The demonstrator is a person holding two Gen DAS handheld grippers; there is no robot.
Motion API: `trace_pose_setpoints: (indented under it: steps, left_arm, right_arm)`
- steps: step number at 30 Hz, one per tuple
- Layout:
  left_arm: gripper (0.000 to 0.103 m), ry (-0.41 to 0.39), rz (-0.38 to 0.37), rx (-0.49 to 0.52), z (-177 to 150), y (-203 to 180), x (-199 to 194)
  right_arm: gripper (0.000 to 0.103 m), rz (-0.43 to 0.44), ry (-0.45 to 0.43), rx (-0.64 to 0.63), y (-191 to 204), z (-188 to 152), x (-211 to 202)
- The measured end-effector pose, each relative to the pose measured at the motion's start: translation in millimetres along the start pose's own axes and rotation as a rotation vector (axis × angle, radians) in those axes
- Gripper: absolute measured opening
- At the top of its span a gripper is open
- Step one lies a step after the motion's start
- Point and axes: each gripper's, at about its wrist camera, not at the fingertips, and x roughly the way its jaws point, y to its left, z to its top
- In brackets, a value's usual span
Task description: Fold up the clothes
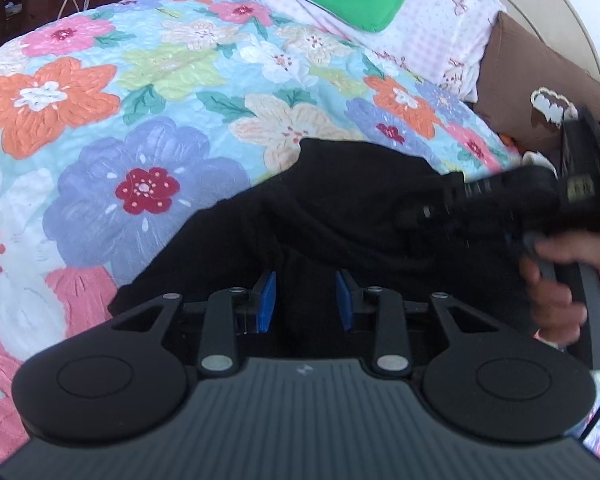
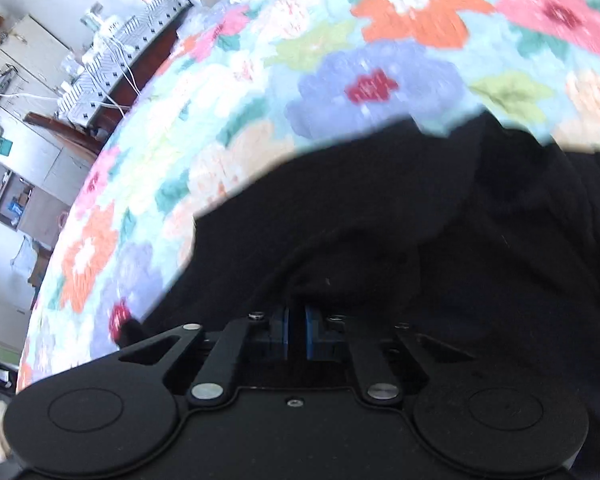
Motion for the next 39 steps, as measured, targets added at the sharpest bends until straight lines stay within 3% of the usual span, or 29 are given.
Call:
trace_pose_setpoints:
  steps: [6, 8, 9, 10, 13, 15, 19, 21, 24, 26, 28, 30, 32, 34, 35, 36, 37, 39]
  left_arm:
    - [0.031, -0.039, -0.007, -0.012, 1, 6, -3]
    - [0.031, -0.079, 0.047, -0.005, 1, 8, -5]
    - [0.03, -0.104, 0.081, 0.001, 0, 8, -7]
    - [0.03, -0.129, 0.115, 0.007, 0, 9, -9]
    - [0.031, -0.131, 0.119, 0.027, 4, 13, -8]
    - [0.031, -0.107, 0.091, 0.011, 4, 15, -5]
    - [0.033, -0.1, 0.099, 0.072, 6, 4, -2]
    - [0.04, -0.099, 0.099, 0.131, 8, -4, 0]
    - [0.043, -0.104, 0.12, 0.229, 5, -14, 3]
    - [0.043, -0.064, 0.169, 0.259, 7, -15, 10]
    - [0.043, -0.028, 0.167, 0.3, 13, -18, 16]
    - [0.051, -0.03, 0.154, 0.375, 20, -25, 22]
    - [0.055, -0.01, 0.187, 0.461, 27, -35, 36]
    - [0.052, 0.034, 0.208, 0.546, 33, -44, 55]
    - [0.035, 0.05, 0.216, 0.577, 36, -47, 63]
    - [0.026, 0.058, 0.229, 0.597, 39, -49, 71]
    - [0.026, 0.065, 0.239, 0.611, 43, -50, 78]
    - [0.014, 0.067, 0.258, 0.621, 51, -48, 89]
  right_arm:
    - [0.012, 0.096, -0.102, 0.07, 22, 38, -3]
    - [0.027, 0.148, -0.095, 0.121, 27, 53, -1]
    - [0.047, 0.168, -0.082, 0.13, 29, 59, -1]
    - [0.06, 0.193, -0.084, 0.126, 31, 62, -4]
    - [0.06, 0.271, -0.137, 0.11, 30, 59, -24]
    - [0.06, 0.26, -0.15, 0.087, 24, 52, -39]
    - [0.06, 0.132, -0.202, -0.004, -5, 28, -68]
    - [0.06, 0.093, -0.227, 0.017, -27, 20, -83]
    - [0.06, 0.031, -0.24, 0.036, -54, 15, -98]
    - [0.06, -0.062, -0.226, -0.013, -63, 19, -101]
    - [0.06, -0.151, -0.208, -0.092, -69, 24, -102]
    - [0.06, -0.217, -0.157, -0.169, -74, 28, -94]
    - [0.06, -0.252, -0.09, -0.246, -77, 31, -80]
    - [0.06, -0.264, -0.039, -0.336, -75, 29, -65]
    - [0.06, -0.267, -0.012, -0.393, -70, 27, -57]
    - [0.059, -0.279, 0.005, -0.455, -65, 26, -48]
    - [0.059, -0.308, -0.009, -0.519, -60, 24, -42]
    - [0.056, -0.362, -0.04, -0.636, -48, 22, -30]
